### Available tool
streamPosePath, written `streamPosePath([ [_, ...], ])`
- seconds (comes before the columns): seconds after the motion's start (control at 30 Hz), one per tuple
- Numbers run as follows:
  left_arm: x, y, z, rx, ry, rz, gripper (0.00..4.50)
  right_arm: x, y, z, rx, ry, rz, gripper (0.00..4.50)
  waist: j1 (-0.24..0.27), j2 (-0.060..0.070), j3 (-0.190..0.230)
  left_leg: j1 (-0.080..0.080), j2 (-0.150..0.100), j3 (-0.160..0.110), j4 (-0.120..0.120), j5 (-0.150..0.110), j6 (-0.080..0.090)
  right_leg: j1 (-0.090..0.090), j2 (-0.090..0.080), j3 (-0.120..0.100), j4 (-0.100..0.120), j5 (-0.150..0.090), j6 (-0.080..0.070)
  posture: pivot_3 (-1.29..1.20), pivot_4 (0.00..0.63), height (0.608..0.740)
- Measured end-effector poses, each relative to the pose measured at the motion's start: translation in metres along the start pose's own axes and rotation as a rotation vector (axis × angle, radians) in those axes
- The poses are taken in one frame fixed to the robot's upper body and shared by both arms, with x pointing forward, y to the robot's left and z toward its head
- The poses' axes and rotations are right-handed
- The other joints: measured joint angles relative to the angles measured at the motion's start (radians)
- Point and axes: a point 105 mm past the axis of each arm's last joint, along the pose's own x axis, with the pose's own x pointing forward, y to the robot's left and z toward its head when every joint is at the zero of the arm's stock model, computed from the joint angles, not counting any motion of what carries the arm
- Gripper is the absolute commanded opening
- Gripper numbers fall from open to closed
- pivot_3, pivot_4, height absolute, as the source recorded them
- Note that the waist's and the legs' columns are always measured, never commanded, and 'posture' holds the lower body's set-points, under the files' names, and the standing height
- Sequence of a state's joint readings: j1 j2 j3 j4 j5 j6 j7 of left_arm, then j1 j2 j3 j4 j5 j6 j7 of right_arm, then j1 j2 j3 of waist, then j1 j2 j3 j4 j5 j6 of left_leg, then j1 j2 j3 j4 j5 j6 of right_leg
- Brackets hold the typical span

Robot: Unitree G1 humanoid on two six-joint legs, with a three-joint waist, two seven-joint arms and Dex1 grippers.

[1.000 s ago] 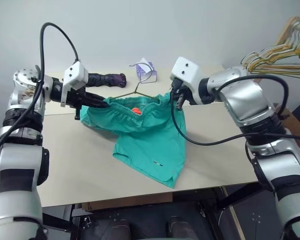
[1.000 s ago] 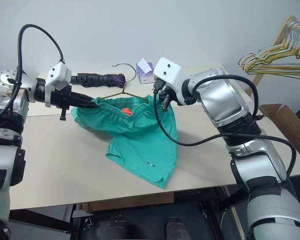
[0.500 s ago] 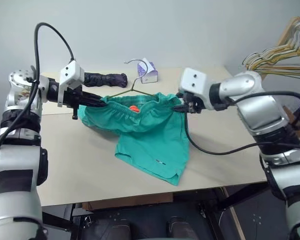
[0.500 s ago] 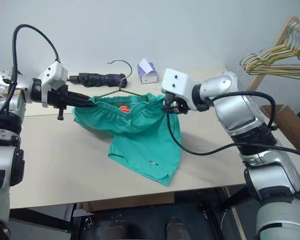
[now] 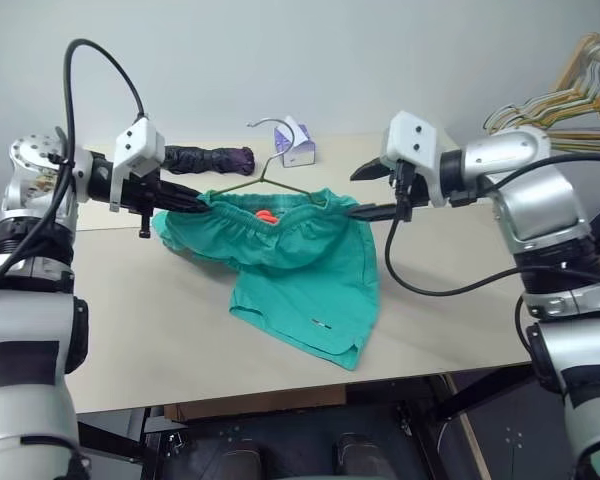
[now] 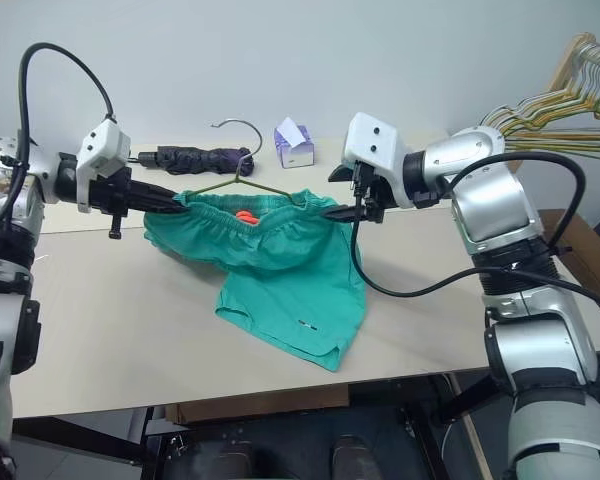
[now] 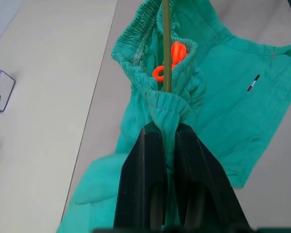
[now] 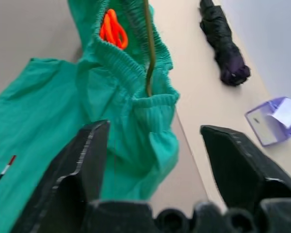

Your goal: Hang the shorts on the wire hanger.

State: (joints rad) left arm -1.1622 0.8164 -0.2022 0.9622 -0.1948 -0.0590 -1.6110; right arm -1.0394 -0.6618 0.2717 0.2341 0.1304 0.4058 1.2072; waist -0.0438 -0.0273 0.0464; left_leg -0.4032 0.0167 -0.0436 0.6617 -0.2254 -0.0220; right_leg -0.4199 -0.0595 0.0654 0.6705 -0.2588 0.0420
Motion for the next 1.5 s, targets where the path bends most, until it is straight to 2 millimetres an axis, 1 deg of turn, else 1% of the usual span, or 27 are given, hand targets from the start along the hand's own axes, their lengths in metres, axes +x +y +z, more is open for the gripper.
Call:
streamPosePath([
  [0.13,0.001,-0.001,0.002,0.01,-0.001,-0.008,0.01,0.013,-0.002,-0.013,0.099,-0.003,0.02,4.45,-0.001,0.0,0.0,0.0,0.0,0.0,0.0,0.0,0.0,0.0,0.0,0.0,0.0,0.0,0.0,0.05,0.0,0.74],
  [0.27,0.0,-0.002,0.007,0.019,-0.014,-0.017,0.01,0.024,-0.004,-0.017,0.199,-0.012,0.063,4.45,-0.004,0.0,0.0,0.0,0.0,0.0,0.0,0.0,0.0,0.0,0.0,0.0,0.001,0.0,0.0,0.05,0.0,0.74],
  [0.3,0.001,-0.002,0.007,0.02,-0.016,-0.019,0.01,0.026,-0.004,-0.018,0.211,-0.013,0.068,4.29,-0.004,0.0,0.0,0.0,0.0,0.0,0.0,0.0,0.0,0.0,0.0,0.0,0.001,0.0,0.0,0.06,0.0,0.74],
  [0.37,0.0,-0.002,0.008,0.018,-0.022,-0.022,0.01,0.031,-0.002,-0.021,0.25,-0.015,0.089,3.85,-0.003,0.0,0.0,0.0,0.0,0.0,0.0,0.0,0.0,0.0,0.0,0.0,0.001,0.0,0.0,0.06,0.0,0.74],
  [0.43,0.0,-0.003,0.008,0.016,-0.023,-0.022,0.01,0.035,0.0,-0.022,0.275,-0.023,0.108,3.21,-0.002,0.0,0.0,0.0,0.0,0.0,0.0,0.0,0.0,-0.001,0.0,0.0,0.001,0.0,0.0,0.06,0.0,0.74],
  [0.5,0.0,-0.003,0.007,0.016,-0.019,-0.024,0.01,0.037,0.003,-0.019,0.283,-0.045,0.127,2.58,-0.002,0.0,0.0,0.0,0.0,0.0,0.0,0.0,0.0,-0.001,0.0,0.0,0.002,0.0,0.0,0.06,0.0,0.74],
  [0.53,-0.001,-0.003,0.008,0.019,-0.017,-0.026,0.01,0.038,0.003,-0.017,0.283,-0.051,0.134,2.14,-0.002,0.0,0.0,0.0,0.0,0.0,0.0,0.0,0.0,-0.001,0.0,0.0,0.002,0.0,0.0,0.06,0.0,0.74],
  [0.6,-0.002,-0.004,0.008,0.023,-0.018,-0.029,0.01,0.037,0.004,-0.017,0.282,-0.052,0.138,1.44,-0.002,0.0,0.0,0.0,0.0,0.0,0.0,0.0,0.0,-0.001,0.0,0.0,0.002,0.0,0.0,0.06,0.0,0.74],
  [0.73,-0.005,-0.005,0.006,0.017,-0.01,-0.026,0.01,0.04,0.005,-0.016,0.282,-0.056,0.144,0.26,-0.004,0.0,0.0,0.0,0.0,0.0,0.0,0.0,0.0,-0.001,0.0,0.0,0.002,0.0,0.0,0.06,0.0,0.74],
  [0.77,-0.005,-0.005,0.005,0.015,-0.008,-0.025,0.01,0.04,0.005,-0.015,0.28,-0.057,0.148,0.12,-0.004,0.0,0.0,0.0,0.0,0.0,0.0,0.0,0.0,-0.001,0.0,0.0,0.002,0.0,0.0,0.06,0.0,0.74],
  [0.83,-0.005,-0.006,0.004,0.012,-0.006,-0.026,0.01,0.04,0.006,-0.015,0.278,-0.057,0.148,0.11,-0.003,0.0,0.0,0.0,0.0,0.0,0.0,0.0,0.0,-0.001,0.0,0.0,0.002,0.0,0.0,0.05,0.0,0.74],
  [0.9,-0.005,-0.006,0.004,0.003,-0.004,-0.026,0.71,0.04,0.006,-0.015,0.273,-0.056,0.149,0.11,-0.002,0.0,0.0,0.0,0.0,0.0,0.0,0.0,0.0,-0.001,0.0,0.0,0.002,0.0,0.0,0.05,0.0,0.74],
  [0.93,-0.005,-0.006,0.003,-0.004,-0.006,-0.025,0.93,0.04,0.007,-0.015,0.273,-0.057,0.151,0.11,-0.003,0.0,0.0,0.0,0.0,0.0,0.0,0.0,0.0,-0.001,0.0,0.0,0.002,0.0,0.0,0.05,0.0,0.74],
  [1.0,-0.002,-0.005,0.0,-0.02,-0.013,-0.025,1.61,0.041,0.011,-0.017,0.281,-0.058,0.154,0.11,-0.002,0.0,0.0,0.0,0.0,0.0,0.0,0.0,0.0,-0.001,0.0,0.0,0.002,0.0,0.0,0.04,0.0,0.74],
  [1.1,0.001,-0.005,-0.002,-0.025,-0.026,-0.028,2.47,0.041,0.015,-0.021,0.3,-0.052,0.142,0.1,-0.002,0.0,0.0,-0.001,0.0,-0.001,0.0,0.0,0.0,-0.001,0.0,0.0,0.002,0.0,0.0,0.02,0.0,0.74],
  [1.17,-0.001,-0.004,-0.003,-0.022,-0.031,-0.015,3.14,0.039,0.017,-0.025,0.315,-0.041,0.126,0.09,-0.004,0.0,0.0,-0.001,0.0,0.0,0.0,0.0,0.0,-0.001,0.0,0.0,0.002,0.0,0.0,0.0,0.0,0.74],
  [1.23,-0.008,0.002,0.002,-0.02,-0.055,0.021,3.73,0.031,0.016,-0.032,0.343,-0.03,0.083,0.09,-0.005,0.0,0.0,-0.001,0.0,-0.001,0.001,0.0,0.0,-0.001,0.0,0.0,0.002,0.0,0.0,0.0,0.0,0.74],
  [1.3,-0.031,0.013,0.017,0.002,-0.108,0.113,4.39,0.018,0.015,-0.047,0.402,-0.008,0.016,0.09,-0.006,0.0,0.0,-0.002,0.0,0.0,0.001,0.0,0.0,-0.001,0.0,0.0,0.001,0.0,0.0,-0.02,0.0,0.74],
  [1.33,-0.039,0.016,0.023,0.013,-0.13,0.147,4.5,0.011,0.016,-0.053,0.422,0.005,-0.013,0.09,-0.006,0.0,0.0,-0.002,0.0,0.0,0.001,0.0,0.0,-0.001,0.0,0.0,0.0,0.0,0.0,-0.02,0.0,0.74],
  [1.37,-0.049,0.02,0.028,0.022,-0.158,0.193,4.5,0.003,0.016,-0.06,0.447,0.027,-0.056,0.09,-0.006,0.0,0.0,-0.001,0.0,0.0,0.001,0.0,0.0,-0.001,0.0,0.0,0.0,0.0,0.0,-0.03,0.0,0.74],
  [1.4,-0.055,0.022,0.03,0.019,-0.174,0.224,4.5,-0.003,0.016,-0.066,0.468,0.045,-0.088,0.09,-0.008,0.0,0.0,-0.001,0.0,0.0,0.001,0.0,0.0,-0.001,0.0,0.0,0.001,0.0,0.0,-0.03,0.0,0.74],
  [1.43,-0.059,0.025,0.031,0.004,-0.203,0.258,4.5,-0.01,0.016,-0.071,0.486,0.069,-0.141,0.09,-0.008,0.0,0.0,0.0,0.0,0.0,0.001,0.0,0.0,-0.001,0.0,0.0,0.002,0.0,0.0,-0.03,0.0,0.74],
  [1.5,-0.058,0.025,0.029,-0.036,-0.264,0.28,4.5,-0.022,0.013,-0.075,0.506,0.112,-0.254,0.09,-0.008,0.001,0.0,0.0,0.0,0.0,0.001,0.0,0.0,-0.001,0.0,0.0,0.003,0.0,0.0,-0.04,0.0,0.74],
])
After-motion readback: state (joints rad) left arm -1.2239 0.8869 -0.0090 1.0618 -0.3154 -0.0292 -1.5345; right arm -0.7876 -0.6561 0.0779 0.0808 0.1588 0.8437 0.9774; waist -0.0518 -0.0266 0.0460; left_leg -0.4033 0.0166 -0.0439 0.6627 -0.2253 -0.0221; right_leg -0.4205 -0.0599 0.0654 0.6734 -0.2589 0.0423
